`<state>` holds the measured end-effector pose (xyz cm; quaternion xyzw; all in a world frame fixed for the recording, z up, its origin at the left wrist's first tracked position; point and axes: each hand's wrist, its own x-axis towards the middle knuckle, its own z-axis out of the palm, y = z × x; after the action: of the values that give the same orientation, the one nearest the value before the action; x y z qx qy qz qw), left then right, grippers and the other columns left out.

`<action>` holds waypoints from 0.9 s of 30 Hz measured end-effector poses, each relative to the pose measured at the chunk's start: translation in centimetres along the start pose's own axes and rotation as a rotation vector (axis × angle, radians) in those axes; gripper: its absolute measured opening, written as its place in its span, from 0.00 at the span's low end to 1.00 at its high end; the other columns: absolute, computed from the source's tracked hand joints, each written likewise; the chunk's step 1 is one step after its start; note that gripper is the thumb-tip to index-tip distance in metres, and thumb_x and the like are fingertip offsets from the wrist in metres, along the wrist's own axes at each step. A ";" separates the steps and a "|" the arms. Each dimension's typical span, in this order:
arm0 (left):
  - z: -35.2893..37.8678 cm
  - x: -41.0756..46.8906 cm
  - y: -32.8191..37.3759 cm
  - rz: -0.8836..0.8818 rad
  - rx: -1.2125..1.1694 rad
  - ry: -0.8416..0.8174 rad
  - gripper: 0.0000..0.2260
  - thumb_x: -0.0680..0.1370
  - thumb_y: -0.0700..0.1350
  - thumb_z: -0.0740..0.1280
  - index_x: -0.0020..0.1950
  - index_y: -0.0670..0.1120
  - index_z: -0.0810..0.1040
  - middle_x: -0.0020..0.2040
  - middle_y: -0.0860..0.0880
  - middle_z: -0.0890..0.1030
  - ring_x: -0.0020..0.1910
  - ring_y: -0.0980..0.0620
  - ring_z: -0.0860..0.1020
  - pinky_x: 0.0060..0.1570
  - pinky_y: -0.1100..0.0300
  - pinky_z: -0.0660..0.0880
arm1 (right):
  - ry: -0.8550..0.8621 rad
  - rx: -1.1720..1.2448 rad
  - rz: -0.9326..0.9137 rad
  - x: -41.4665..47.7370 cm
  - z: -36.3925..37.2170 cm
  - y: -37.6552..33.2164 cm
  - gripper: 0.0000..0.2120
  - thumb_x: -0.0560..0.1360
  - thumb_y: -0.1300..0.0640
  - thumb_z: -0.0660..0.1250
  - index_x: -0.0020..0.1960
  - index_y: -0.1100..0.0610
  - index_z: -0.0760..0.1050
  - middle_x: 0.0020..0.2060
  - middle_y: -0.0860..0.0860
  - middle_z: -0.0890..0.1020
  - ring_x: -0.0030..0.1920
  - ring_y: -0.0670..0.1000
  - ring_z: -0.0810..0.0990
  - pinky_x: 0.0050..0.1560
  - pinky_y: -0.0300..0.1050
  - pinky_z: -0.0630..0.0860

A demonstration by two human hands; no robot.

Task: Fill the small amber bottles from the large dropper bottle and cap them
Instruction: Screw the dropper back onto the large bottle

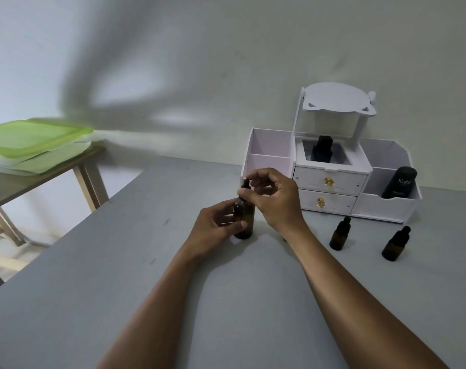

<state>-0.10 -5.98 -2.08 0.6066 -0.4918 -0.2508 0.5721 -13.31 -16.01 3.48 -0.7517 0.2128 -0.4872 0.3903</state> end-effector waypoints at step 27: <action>0.0 0.0 -0.2 0.004 -0.016 0.002 0.23 0.75 0.39 0.75 0.69 0.51 0.79 0.60 0.52 0.85 0.57 0.53 0.84 0.60 0.55 0.80 | -0.027 0.014 0.021 -0.2 0.2 0.2 0.09 0.71 0.63 0.75 0.51 0.56 0.83 0.43 0.47 0.86 0.44 0.45 0.84 0.50 0.49 0.83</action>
<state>-0.03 -6.04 -2.23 0.6014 -0.4903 -0.2528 0.5779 -13.16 -15.94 3.16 -0.7531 0.2118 -0.4746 0.4034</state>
